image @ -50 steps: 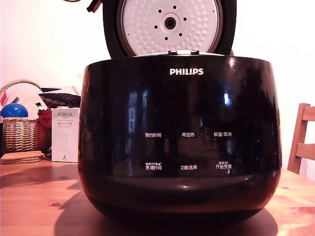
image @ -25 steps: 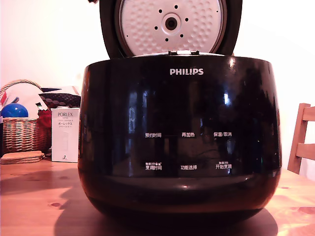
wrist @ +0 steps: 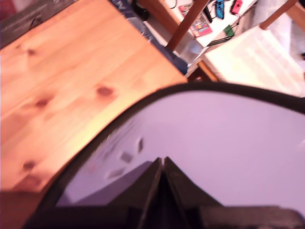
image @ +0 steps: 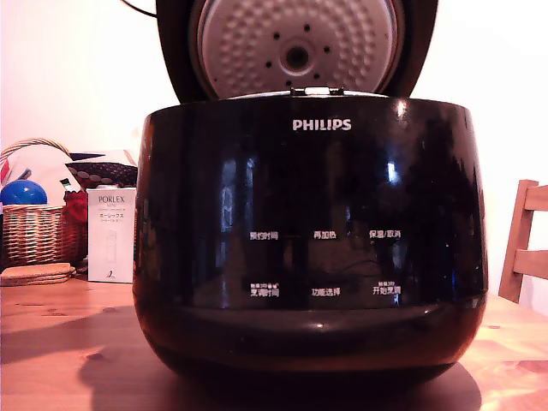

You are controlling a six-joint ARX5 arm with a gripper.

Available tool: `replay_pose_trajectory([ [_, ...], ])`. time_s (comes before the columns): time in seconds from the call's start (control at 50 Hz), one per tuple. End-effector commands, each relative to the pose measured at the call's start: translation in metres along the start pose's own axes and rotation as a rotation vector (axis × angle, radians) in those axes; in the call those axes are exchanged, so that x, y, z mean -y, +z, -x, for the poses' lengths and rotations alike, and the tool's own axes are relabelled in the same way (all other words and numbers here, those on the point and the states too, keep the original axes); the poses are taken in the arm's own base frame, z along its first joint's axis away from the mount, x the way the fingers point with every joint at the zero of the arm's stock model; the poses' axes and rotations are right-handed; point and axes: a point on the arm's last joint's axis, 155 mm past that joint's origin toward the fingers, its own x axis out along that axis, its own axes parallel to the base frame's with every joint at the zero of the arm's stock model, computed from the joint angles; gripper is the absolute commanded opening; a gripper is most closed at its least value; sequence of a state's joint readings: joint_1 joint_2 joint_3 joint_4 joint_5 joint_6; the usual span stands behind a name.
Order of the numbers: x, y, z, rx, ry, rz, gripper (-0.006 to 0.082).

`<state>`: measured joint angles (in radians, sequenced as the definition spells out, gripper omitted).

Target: Close the rice cooker by pressing the lid down with medium force

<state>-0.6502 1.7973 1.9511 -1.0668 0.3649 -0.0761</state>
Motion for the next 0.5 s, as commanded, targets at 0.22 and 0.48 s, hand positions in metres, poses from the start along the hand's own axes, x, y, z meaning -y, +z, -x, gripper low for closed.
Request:
replay_pose_trajectory([
  [0.22, 0.002, -0.030, 0.003, 0.016, 0.006, 0.041, -0.0020],
  [0.48, 0.008, -0.049, -0.008, 0.038, 0.001, 0.058, -0.0020],
])
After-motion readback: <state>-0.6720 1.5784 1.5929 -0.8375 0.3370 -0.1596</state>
